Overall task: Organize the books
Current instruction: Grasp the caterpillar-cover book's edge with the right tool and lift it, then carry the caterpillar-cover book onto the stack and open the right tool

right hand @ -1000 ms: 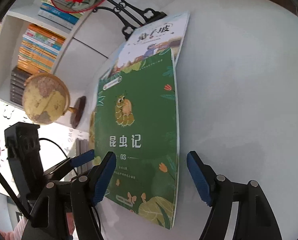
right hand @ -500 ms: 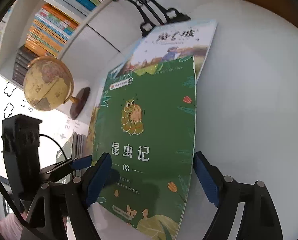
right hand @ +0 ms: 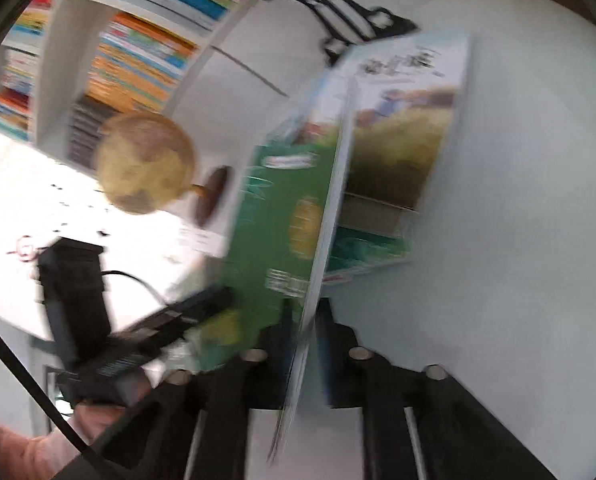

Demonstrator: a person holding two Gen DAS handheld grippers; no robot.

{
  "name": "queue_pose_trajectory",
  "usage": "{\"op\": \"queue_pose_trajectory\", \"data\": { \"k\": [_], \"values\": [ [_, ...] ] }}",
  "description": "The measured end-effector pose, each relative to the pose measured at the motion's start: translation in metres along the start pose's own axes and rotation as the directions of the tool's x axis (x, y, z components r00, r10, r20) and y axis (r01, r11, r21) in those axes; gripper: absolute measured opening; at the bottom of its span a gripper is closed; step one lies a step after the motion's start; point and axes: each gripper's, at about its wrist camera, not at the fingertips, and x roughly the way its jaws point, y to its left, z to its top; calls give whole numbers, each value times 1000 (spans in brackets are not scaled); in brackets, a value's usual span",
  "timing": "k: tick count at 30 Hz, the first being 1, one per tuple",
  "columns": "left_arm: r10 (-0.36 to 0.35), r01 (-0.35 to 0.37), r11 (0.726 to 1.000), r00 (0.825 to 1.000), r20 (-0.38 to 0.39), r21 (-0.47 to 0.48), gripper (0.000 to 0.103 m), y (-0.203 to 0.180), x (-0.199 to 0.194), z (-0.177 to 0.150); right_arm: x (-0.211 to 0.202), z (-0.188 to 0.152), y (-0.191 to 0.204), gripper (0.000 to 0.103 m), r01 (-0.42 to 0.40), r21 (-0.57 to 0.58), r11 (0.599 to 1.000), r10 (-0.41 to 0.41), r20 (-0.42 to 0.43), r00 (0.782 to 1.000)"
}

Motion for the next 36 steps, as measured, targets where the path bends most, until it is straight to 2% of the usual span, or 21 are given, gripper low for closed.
{"op": "queue_pose_trajectory", "data": {
  "k": [1,4,9,15,20,27,31,36],
  "values": [
    [13,-13,1000,1000,7,14,15,0,-5,-2,-2,0,-2,7,16,-8,1000,-16,7,1000],
    [41,-43,998,999,35,56,15,-9,-12,1,-8,-2,6,7,46,-45,998,-45,25,999],
    [53,-58,995,997,64,81,15,-16,-31,7,-26,0,27,7,41,-88,995,-34,75,997],
    [95,-109,985,990,109,131,15,-27,-52,11,-37,13,46,7,28,-104,994,-17,102,995],
    [120,-133,985,985,126,105,15,-27,-66,11,-49,20,72,7,31,-154,988,-12,124,992],
    [167,-183,981,968,188,71,15,-19,-108,8,-49,23,104,7,5,-206,979,20,120,993],
    [204,-212,977,954,218,10,15,2,-137,-3,-38,20,129,8,-39,-248,968,63,87,994],
    [296,-286,955,930,216,-78,15,32,-166,-31,-9,9,162,8,-104,-299,949,113,11,994]
  ]
}}
